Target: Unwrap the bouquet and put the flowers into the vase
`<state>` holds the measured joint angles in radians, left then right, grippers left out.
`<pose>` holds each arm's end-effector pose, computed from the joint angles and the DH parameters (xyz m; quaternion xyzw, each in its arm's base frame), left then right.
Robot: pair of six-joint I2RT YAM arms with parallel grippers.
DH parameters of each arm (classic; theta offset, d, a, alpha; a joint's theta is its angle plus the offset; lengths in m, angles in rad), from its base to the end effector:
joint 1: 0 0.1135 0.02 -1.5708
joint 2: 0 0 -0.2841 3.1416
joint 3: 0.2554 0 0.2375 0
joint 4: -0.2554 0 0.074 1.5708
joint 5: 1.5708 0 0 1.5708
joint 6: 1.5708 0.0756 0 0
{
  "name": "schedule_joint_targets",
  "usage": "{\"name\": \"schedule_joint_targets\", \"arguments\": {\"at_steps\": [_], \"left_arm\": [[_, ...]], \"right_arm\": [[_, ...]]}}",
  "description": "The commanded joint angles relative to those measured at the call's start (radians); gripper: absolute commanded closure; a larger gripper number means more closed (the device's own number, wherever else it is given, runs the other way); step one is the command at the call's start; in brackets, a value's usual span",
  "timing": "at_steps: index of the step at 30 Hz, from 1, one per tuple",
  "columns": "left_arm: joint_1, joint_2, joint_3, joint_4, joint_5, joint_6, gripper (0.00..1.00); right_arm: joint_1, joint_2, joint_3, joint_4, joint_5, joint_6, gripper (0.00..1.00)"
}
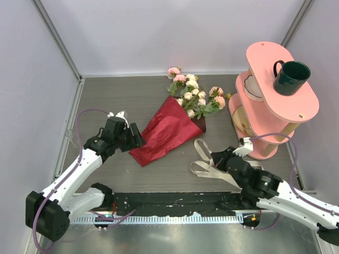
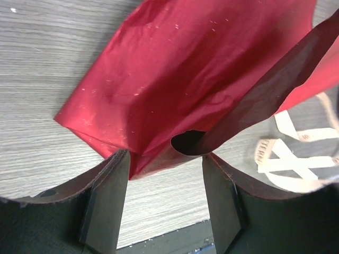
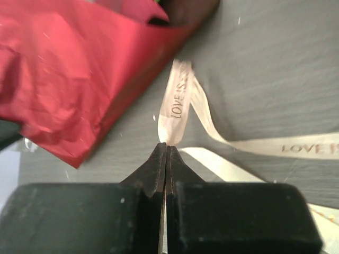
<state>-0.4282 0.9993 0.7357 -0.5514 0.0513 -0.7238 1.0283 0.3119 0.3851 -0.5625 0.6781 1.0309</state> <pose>0.1861 -0.0892 0.2417 -0.1275 0.9204 -0.2209 0.2963 0.0880 0.0540 0.2149 0.1723 0.8083 0.2692 0.4945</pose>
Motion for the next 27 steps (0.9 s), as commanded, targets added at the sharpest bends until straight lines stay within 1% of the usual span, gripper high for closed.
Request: {"name": "schedule_joint_targets", "arguments": {"at_steps": [1, 2, 4, 5, 7, 8, 9, 10, 11, 14, 18, 19, 20, 21, 22, 23, 24, 25, 26, 27], "left_arm": [[-0.001, -0.025, 0.010, 0.028, 0.136, 0.047, 0.39], [-0.001, -0.033, -0.004, 0.053, 0.157, 0.046, 0.39], [-0.001, -0.047, -0.024, 0.080, 0.215, 0.034, 0.39], [-0.001, -0.069, -0.044, 0.103, 0.225, 0.031, 0.38], [-0.001, -0.093, -0.067, 0.122, 0.245, 0.027, 0.38], [-0.001, -0.106, -0.071, 0.123, 0.249, 0.027, 0.38], [-0.001, -0.131, -0.078, 0.126, 0.251, 0.027, 0.37], [-0.001, -0.143, -0.085, 0.134, 0.260, 0.029, 0.37], [-0.001, -0.155, -0.087, 0.134, 0.263, 0.030, 0.36], [-0.001, -0.191, -0.084, 0.128, 0.266, 0.041, 0.34], [-0.001, -0.205, -0.076, 0.143, 0.312, 0.018, 0.34], [-0.001, -0.215, -0.079, 0.163, 0.323, 0.011, 0.34], [-0.001, -0.220, -0.081, 0.174, 0.347, -0.008, 0.34], [-0.001, -0.223, -0.079, 0.188, 0.358, -0.014, 0.33], [-0.001, -0.225, -0.073, 0.189, 0.367, -0.017, 0.33], [-0.001, -0.225, -0.068, 0.189, 0.380, -0.017, 0.32], [-0.001, -0.225, -0.056, 0.188, 0.386, -0.017, 0.32], [-0.001, -0.223, -0.047, 0.186, 0.389, -0.017, 0.32], [-0.001, -0.222, -0.041, 0.185, 0.392, -0.013, 0.32], [-0.001, -0.220, -0.029, 0.180, 0.404, -0.009, 0.32]], "right_arm": [[0.001, 0.192, -0.069, 0.237, -0.136, 0.132, 0.99], [0.001, 0.243, -0.077, 0.259, -0.168, 0.133, 0.99], [0.001, 0.332, -0.066, 0.277, -0.183, 0.136, 0.99], [0.001, 0.434, -0.045, 0.274, -0.187, 0.136, 0.99], [0.001, 0.533, -0.014, 0.256, -0.187, 0.152, 0.99], [0.001, 0.618, 0.013, 0.248, -0.189, 0.164, 0.99], [0.000, 0.666, 0.026, 0.240, -0.198, 0.179, 0.99], [-0.001, 0.705, 0.046, 0.233, -0.202, 0.229, 0.99], [-0.001, 0.781, 0.051, 0.230, -0.212, 0.256, 0.99], [-0.002, 0.893, 0.060, 0.217, -0.242, 0.366, 0.99], [-0.022, 0.949, 0.061, 0.133, -0.248, 0.547, 0.99], [-0.042, 0.949, 0.048, 0.124, -0.268, 0.578, 0.99], [-0.050, 0.945, 0.038, 0.101, -0.278, 0.653, 0.99], [-0.059, 0.928, 0.028, 0.084, -0.288, 0.690, 0.99], [-0.079, 0.917, 0.014, 0.011, -0.301, 0.739, 0.99], [-0.082, 0.897, 0.012, -0.040, -0.296, 0.826, 0.99], [-0.082, 0.853, 0.015, -0.092, -0.285, 0.868, 0.99], [-0.082, 0.822, 0.027, -0.208, -0.247, 0.898, 0.99], [-0.083, 0.796, 0.040, -0.276, -0.229, 0.973, 0.99], [-0.085, 0.773, 0.050, -0.339, -0.210, 1.001, 0.99]]}}
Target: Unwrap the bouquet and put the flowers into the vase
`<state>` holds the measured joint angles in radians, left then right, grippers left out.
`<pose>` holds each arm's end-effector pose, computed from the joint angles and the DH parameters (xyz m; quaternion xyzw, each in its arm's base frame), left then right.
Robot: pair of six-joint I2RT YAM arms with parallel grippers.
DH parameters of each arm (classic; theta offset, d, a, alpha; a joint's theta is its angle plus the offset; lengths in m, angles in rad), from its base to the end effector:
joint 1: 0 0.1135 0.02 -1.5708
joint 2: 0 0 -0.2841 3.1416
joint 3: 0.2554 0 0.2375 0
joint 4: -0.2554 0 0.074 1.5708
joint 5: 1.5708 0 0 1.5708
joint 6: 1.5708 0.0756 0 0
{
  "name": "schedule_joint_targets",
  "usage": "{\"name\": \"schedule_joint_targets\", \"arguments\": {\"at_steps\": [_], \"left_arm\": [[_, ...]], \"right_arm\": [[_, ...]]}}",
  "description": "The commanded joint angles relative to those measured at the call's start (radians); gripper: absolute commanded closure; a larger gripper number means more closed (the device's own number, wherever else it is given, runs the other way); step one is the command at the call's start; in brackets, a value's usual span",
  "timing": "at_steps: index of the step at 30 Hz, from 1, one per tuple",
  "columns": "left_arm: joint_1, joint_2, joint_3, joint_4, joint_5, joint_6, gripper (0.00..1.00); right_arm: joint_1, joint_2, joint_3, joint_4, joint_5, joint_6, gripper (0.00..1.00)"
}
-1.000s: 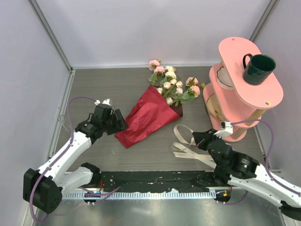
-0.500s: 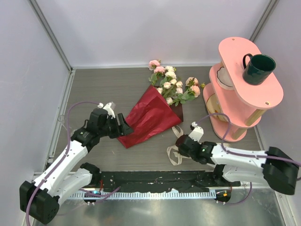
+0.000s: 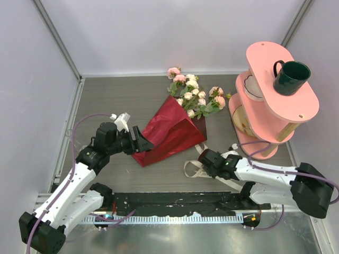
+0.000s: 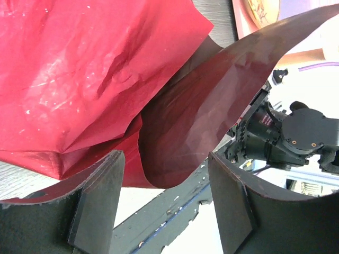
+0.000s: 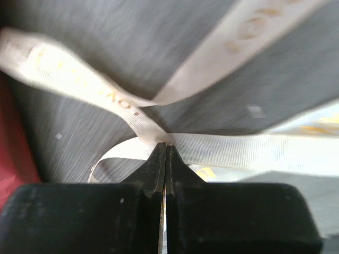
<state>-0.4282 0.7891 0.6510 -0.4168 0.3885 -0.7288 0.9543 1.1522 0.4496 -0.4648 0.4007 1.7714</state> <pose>0.1501 -0.1000 0.2671 -0.0355 0.8617 -0.4022 0.3074 0.1253 0.1258 0.1383 0.4180 0.8653 0.1518 0.2313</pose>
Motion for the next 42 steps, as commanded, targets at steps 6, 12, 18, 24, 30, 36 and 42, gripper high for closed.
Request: {"name": "schedule_joint_targets", "arguments": {"at_steps": [6, 12, 18, 24, 30, 36, 42], "left_arm": [[-0.001, -0.008, 0.085, 0.029, 0.089, 0.009, 0.32], [-0.001, -0.022, 0.102, 0.027, 0.105, 0.002, 0.32], [-0.001, -0.019, 0.128, 0.004, 0.101, 0.017, 0.31], [-0.001, -0.010, 0.142, -0.007, 0.095, 0.023, 0.31], [-0.001, 0.013, 0.156, -0.056, 0.104, 0.054, 0.28], [-0.001, 0.048, 0.131, -0.025, 0.115, 0.046, 0.25], [-0.001, 0.110, 0.073, 0.071, 0.162, -0.007, 0.24]], "right_arm": [[-0.045, -0.249, 0.020, -0.657, 0.155, 0.364, 0.99], [-0.164, -0.194, 0.006, -0.620, 0.148, 0.313, 0.99], [-0.275, -0.040, 0.035, -0.597, 0.132, 0.253, 0.99], [-0.413, -0.048, 0.101, -0.672, 0.295, 0.269, 0.99], [-0.422, -0.123, 0.201, -0.808, 0.452, 0.188, 0.80], [-0.419, -0.218, 0.172, -0.674, 0.324, -0.038, 0.44], [-0.416, -0.337, 0.189, -0.537, 0.265, -0.370, 0.36]]}}
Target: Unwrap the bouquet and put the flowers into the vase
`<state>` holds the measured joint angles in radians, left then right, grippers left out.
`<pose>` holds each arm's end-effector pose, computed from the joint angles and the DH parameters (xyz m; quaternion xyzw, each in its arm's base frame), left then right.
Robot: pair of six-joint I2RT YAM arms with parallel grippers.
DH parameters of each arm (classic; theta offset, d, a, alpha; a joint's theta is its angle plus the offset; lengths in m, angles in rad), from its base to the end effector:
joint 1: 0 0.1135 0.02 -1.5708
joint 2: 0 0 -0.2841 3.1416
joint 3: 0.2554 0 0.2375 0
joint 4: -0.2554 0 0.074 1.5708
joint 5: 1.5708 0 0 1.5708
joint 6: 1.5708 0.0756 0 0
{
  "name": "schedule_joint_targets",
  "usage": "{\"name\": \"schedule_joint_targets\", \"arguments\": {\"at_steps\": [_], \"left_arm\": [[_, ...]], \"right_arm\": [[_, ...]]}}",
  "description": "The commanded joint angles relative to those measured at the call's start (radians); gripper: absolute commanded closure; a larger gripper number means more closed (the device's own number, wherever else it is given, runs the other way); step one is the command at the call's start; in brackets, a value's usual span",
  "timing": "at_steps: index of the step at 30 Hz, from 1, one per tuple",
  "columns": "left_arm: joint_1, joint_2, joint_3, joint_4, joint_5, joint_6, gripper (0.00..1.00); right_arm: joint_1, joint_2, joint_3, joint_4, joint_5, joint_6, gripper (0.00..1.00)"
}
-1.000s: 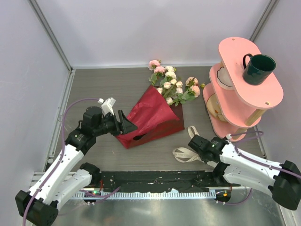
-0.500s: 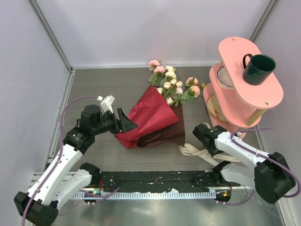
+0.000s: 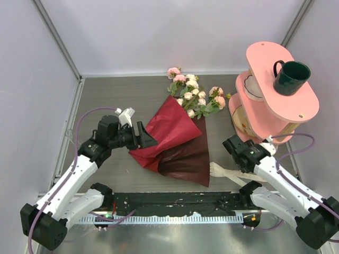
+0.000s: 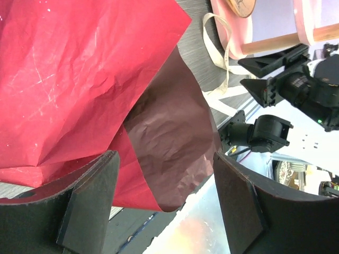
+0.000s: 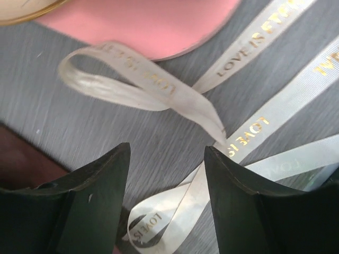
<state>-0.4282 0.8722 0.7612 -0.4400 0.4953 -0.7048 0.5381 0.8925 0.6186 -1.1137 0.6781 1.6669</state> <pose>0.1598 -0.1124 0.2917 0.0019 0.8546 -0.4345 0.2845 0.1131 0.0123 0.1997 0.5281 0.7772 -0.0725 0.3345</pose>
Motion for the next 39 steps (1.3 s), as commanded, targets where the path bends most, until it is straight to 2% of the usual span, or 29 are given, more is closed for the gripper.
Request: {"name": "schedule_joint_targets", "arguments": {"at_steps": [1, 2, 5, 6, 7, 8, 9, 11, 13, 16, 18, 21, 23, 24, 26, 27, 29, 33, 36, 38, 39], "left_arm": [[-0.001, 0.042, -0.048, 0.112, 0.057, -0.039, 0.24], [-0.001, 0.050, -0.066, 0.138, 0.060, -0.053, 0.25], [-0.003, 0.068, -0.106, 0.190, 0.058, -0.071, 0.26], [-0.003, 0.067, -0.115, 0.198, 0.048, -0.071, 0.26], [-0.003, 0.056, -0.128, 0.204, 0.039, -0.073, 0.27], [-0.003, 0.047, -0.146, 0.210, 0.029, -0.073, 0.27], [-0.003, 0.039, -0.155, 0.214, 0.017, -0.078, 0.27], [-0.004, 0.004, -0.174, 0.218, 0.006, -0.085, 0.27], [-0.004, -0.022, -0.183, 0.218, 0.011, -0.108, 0.28], [-0.012, -0.067, -0.194, 0.213, 0.028, -0.133, 0.30], [-0.021, -0.079, -0.181, 0.176, 0.029, -0.134, 0.33], [-0.038, -0.099, -0.154, 0.107, 0.008, -0.128, 0.34], [-0.058, -0.119, -0.145, 0.089, -0.009, -0.134, 0.34], [-0.066, -0.127, -0.145, 0.087, -0.014, -0.137, 0.34], [-0.084, -0.142, -0.146, 0.089, -0.033, -0.156, 0.32], [-0.090, -0.142, -0.148, 0.087, -0.040, -0.163, 0.32], [-0.112, -0.134, -0.155, 0.090, -0.055, -0.180, 0.32], [-0.139, -0.096, -0.157, 0.099, -0.130, -0.199, 0.32], [-0.144, -0.032, -0.128, 0.113, -0.196, -0.203, 0.33], [-0.144, 0.045, -0.099, 0.101, -0.242, -0.188, 0.33], [-0.144, 0.074, -0.053, 0.074, -0.308, -0.158, 0.33]], "right_arm": [[0.003, -0.095, 0.017, 0.206, -0.053, -0.332, 0.35], [0.003, -0.110, 0.015, 0.265, -0.081, -0.495, 0.33], [0.008, -0.170, -0.008, 0.486, -0.251, -0.704, 0.32], [0.008, -0.182, -0.032, 0.541, -0.300, -0.827, 0.32], [0.008, -0.191, -0.046, 0.646, -0.351, -0.882, 0.32], [0.010, -0.188, -0.060, 0.699, -0.456, -0.921, 0.31], [0.013, -0.181, -0.083, 0.744, -0.491, -0.974, 0.32], [0.032, -0.124, -0.103, 0.868, -0.554, -1.001, 0.33], [0.069, -0.061, -0.126, 0.981, -0.543, -1.027, 0.34], [0.207, 0.089, -0.115, 1.105, -0.430, -1.044, 0.38], [0.276, 0.228, -0.070, 1.176, -0.404, -1.053, 0.40], [0.293, 0.409, 0.015, 1.293, -0.423, -1.052, 0.43], [0.293, 0.489, 0.076, 1.331, -0.434, -1.084, 0.43], [0.295, 0.566, 0.161, 1.345, -0.439, -1.098, 0.43], [0.296, 0.633, 0.260, 1.350, -0.449, -1.140, 0.43], [0.299, 0.663, 0.359, 1.356, -0.456, -1.154, 0.43], [0.298, 0.755, 0.453, 1.376, -0.488, -1.176, 0.39], [0.296, 0.933, 0.766, 1.304, -0.517, -1.252, 0.36], [0.293, 0.948, 0.817, 1.269, -0.522, -1.266, 0.32], [0.289, 0.877, 0.759, 1.264, -0.551, -1.259, 0.30], [0.287, 0.847, 0.729, 1.266, -0.564, -1.248, 0.28]]}}
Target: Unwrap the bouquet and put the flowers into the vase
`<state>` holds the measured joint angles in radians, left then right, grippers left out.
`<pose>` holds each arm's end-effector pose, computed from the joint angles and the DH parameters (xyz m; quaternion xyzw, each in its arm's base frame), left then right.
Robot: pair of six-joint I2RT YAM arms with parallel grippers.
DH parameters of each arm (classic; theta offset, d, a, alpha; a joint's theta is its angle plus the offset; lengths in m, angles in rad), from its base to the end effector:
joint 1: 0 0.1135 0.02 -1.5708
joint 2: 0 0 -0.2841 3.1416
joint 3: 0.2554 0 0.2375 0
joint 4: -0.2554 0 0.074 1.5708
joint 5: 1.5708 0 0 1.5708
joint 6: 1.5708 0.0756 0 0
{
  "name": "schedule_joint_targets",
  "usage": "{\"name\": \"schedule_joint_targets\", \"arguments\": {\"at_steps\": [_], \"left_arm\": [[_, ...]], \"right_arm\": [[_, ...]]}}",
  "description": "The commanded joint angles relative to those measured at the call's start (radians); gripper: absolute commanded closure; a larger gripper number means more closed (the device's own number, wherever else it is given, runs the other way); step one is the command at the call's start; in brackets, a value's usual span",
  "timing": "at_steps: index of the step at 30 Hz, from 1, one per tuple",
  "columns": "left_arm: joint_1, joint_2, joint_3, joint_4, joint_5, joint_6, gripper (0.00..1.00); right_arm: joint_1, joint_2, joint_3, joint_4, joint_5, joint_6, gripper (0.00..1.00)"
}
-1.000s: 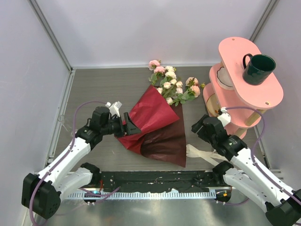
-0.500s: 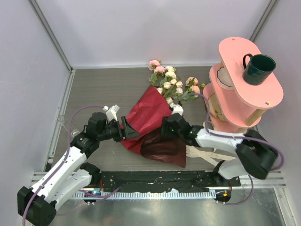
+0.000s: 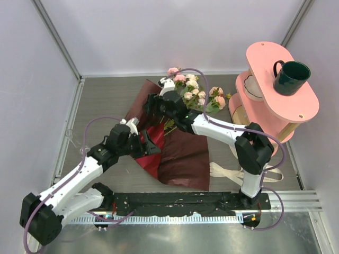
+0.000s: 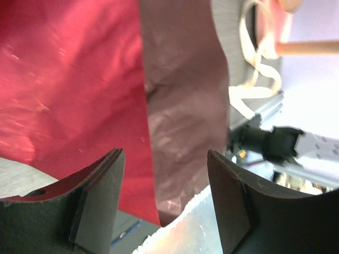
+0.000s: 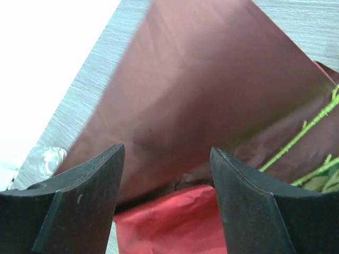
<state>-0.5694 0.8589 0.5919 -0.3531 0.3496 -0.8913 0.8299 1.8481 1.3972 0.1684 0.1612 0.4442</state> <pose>0.1460 -0.1242 0.2416 -0.0617 0.8770 -0.4159 0.2326 0.3285 0.3412 0.2992 -0.1053 0.7915 0.3043 0.5195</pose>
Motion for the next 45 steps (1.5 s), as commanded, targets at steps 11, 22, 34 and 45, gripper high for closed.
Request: {"name": "schedule_joint_targets", "arguments": {"at_steps": [11, 22, 34, 45], "left_arm": [[0.166, 0.396, 0.444, -0.141, -0.321, 0.204, 0.27], [0.260, 0.039, 0.442, -0.299, -0.098, 0.290, 0.22], [0.261, -0.133, 0.620, -0.434, -0.153, 0.292, 0.16], [0.261, 0.061, 0.528, -0.320, 0.047, 0.242, 0.15]], "right_arm": [[-0.041, -0.526, -0.608, 0.002, -0.094, 0.117, 0.21], [0.030, -0.221, -0.482, -0.010, -0.051, 0.071, 0.46], [0.244, 0.026, -0.307, 0.342, -0.543, 0.302, 0.44], [0.235, 0.010, -0.365, 0.206, -0.450, 0.269, 0.41]]}}
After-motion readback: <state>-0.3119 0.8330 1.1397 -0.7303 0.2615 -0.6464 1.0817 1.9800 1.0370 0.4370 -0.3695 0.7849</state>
